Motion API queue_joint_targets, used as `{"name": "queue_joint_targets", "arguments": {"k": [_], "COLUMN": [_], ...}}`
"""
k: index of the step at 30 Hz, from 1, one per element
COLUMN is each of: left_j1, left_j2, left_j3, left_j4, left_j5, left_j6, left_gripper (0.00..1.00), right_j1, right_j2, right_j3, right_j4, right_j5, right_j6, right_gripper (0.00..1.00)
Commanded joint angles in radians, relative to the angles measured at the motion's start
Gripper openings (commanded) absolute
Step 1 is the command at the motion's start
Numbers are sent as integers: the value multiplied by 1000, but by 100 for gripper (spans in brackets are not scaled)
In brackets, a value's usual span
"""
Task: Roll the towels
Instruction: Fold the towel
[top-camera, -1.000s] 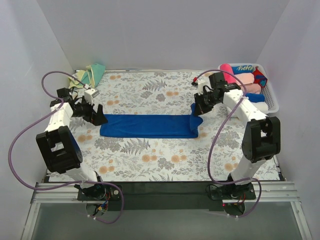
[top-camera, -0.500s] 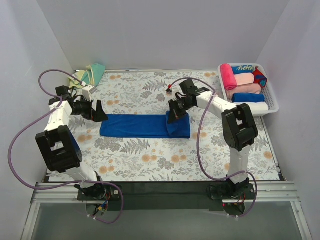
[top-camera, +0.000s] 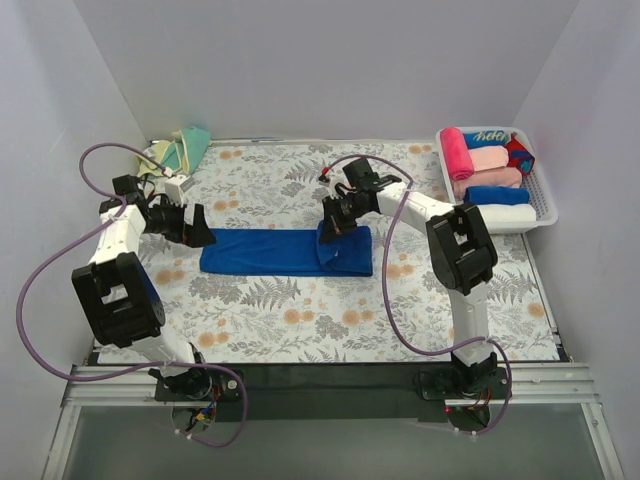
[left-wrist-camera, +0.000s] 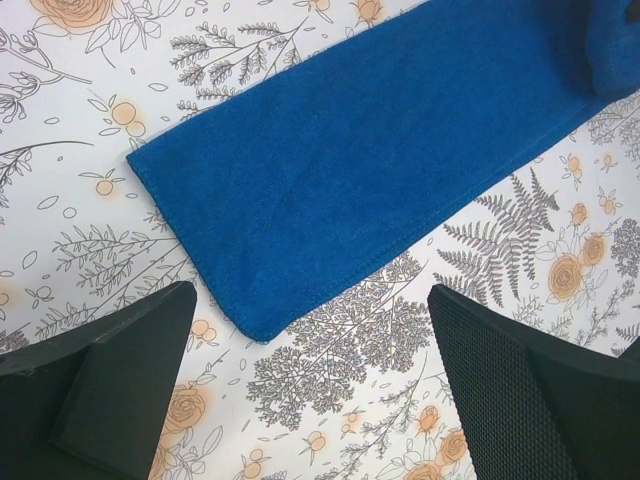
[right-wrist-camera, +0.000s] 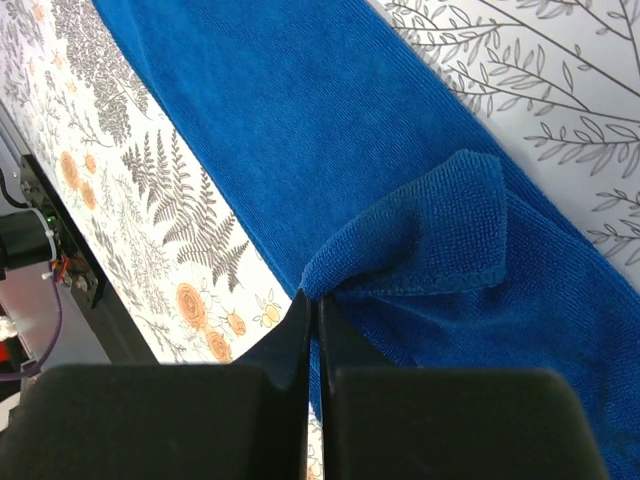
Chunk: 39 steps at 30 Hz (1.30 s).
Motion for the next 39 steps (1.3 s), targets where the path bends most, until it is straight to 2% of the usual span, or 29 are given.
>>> {"name": "queue_joint_targets", "arguments": {"k": [1, 9, 10, 14, 15, 17, 18, 19, 20, 23, 24, 25, 28, 31, 34, 39], "left_j1": [5, 5, 5, 5, 4, 2, 1, -5, -10, -33, -45, -71, -120, -162, -180, -206], "left_j2": [-56, -50, -50, -62, -70, -87, -103, -110, -113, -116, -113, -101, -70, -22, 34, 148], "left_j3": [-6, -18, -23, -49, -57, -77, -92, -98, -104, -123, -127, -129, -121, -110, -104, -68], "left_j4": [19, 32, 39, 61, 70, 93, 104, 118, 127, 164, 171, 180, 197, 211, 239, 248], "left_j5": [-6, -25, -28, -31, -26, -20, -22, -23, -26, -48, -55, -66, -115, -169, -227, -249], "left_j6": [9, 2, 1, -7, -5, -1, -1, -2, -17, -44, -54, -56, -90, -119, -148, -163], "left_gripper": [98, 98, 98, 98, 98, 98, 98, 97, 93, 68, 58, 40, 16, 7, 4, 2], "right_j1": [21, 44, 44, 42, 35, 27, 15, 9, -1, -42, -62, -70, -85, -88, -88, -88], "right_j2": [19, 60, 66, 51, 39, -3, -17, -32, -64, -113, -118, -118, -112, -93, -66, -49], "right_j3": [46, 70, 75, 104, 116, 133, 141, 155, 155, 120, 113, 106, 55, 9, -25, -80], "right_j4": [33, 33, 31, 27, 21, 7, -23, -43, -60, -102, -128, -139, -163, -171, -169, -165], "right_j5": [-38, -45, -48, -51, -51, -57, -62, -62, -56, 0, 25, 47, 128, 174, 212, 209], "right_j6": [20, 19, 17, 6, 2, -18, -49, -70, -87, -155, -191, -234, -303, -342, -369, -389], "right_gripper": [1, 1, 4, 30, 46, 55, 65, 66, 66, 61, 54, 50, 35, 23, 21, 17]}}
